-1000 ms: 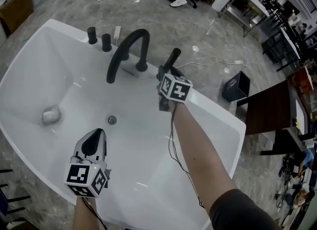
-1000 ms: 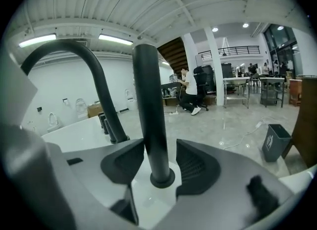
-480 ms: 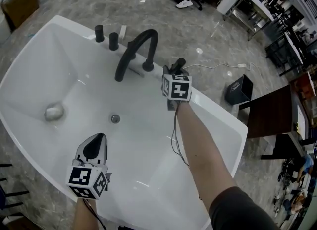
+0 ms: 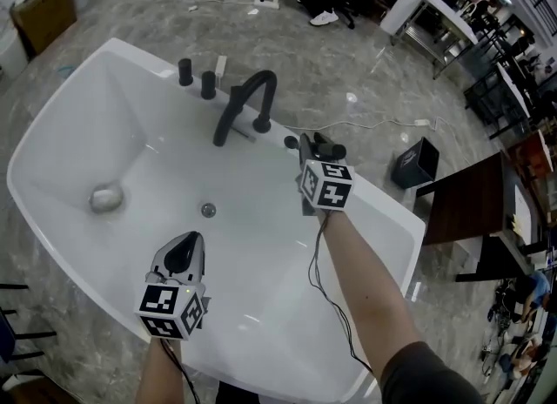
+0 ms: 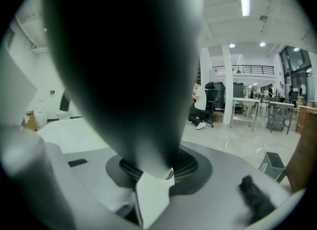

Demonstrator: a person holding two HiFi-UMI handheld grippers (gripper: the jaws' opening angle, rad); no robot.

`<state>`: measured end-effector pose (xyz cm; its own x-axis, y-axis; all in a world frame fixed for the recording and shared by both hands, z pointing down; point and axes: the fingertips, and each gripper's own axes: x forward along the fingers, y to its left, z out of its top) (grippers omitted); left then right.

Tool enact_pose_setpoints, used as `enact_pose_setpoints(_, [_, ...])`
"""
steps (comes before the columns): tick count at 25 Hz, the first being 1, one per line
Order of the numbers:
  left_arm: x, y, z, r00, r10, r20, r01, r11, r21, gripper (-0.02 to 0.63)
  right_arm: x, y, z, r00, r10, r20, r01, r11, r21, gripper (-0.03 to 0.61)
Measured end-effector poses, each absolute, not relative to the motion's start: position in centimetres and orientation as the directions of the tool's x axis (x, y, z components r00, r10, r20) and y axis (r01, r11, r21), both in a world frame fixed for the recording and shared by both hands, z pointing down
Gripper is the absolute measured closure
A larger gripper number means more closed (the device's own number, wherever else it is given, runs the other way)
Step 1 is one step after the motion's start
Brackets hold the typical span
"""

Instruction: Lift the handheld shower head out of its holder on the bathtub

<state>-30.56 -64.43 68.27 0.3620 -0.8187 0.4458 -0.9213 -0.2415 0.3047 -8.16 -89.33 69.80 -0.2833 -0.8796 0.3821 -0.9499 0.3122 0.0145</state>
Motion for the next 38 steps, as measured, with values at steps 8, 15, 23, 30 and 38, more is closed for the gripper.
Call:
enact_pose_setpoints(8, [-29.1, -60.2, 61.7, 0.402, -0.814, 0.419, -0.905, -0.284, 0.316, 0.588, -8.7, -77.4, 61.8, -0.356, -0.868, 0.345, -0.926, 0.377, -0.007, 0.454])
enact_pose_setpoints(15, [-27.9, -54.1, 55.4, 0.437, -0.807, 0.398, -0.892, -0.333, 0.305, 0.588, -8.4, -64.5, 55.6, -0.391, -0.861, 0.327, -0.917, 0.395, -0.055, 0.454])
enact_pose_setpoints(23, [-22.7, -45.0, 51.4, 0.421, -0.82, 0.387, -0.901, -0.328, 0.284, 0.588, -4.8, -52.7, 51.7, -0.443, -0.843, 0.306, -0.895, 0.435, -0.098, 0.454])
enact_pose_setpoints(30, [-15.5, -35.2, 49.4, 0.404, -0.828, 0.39, -0.91, -0.319, 0.266, 0.588, 0.4, -41.0, 49.1, -0.512, -0.812, 0.28, -0.858, 0.503, -0.108, 0.453])
enact_pose_setpoints(38, [-8.5, -25.1, 47.3, 0.363, -0.857, 0.365, -0.927, -0.294, 0.232, 0.588, 5.8, -30.7, 46.8, -0.602, -0.76, 0.244, -0.797, 0.592, -0.122, 0.454])
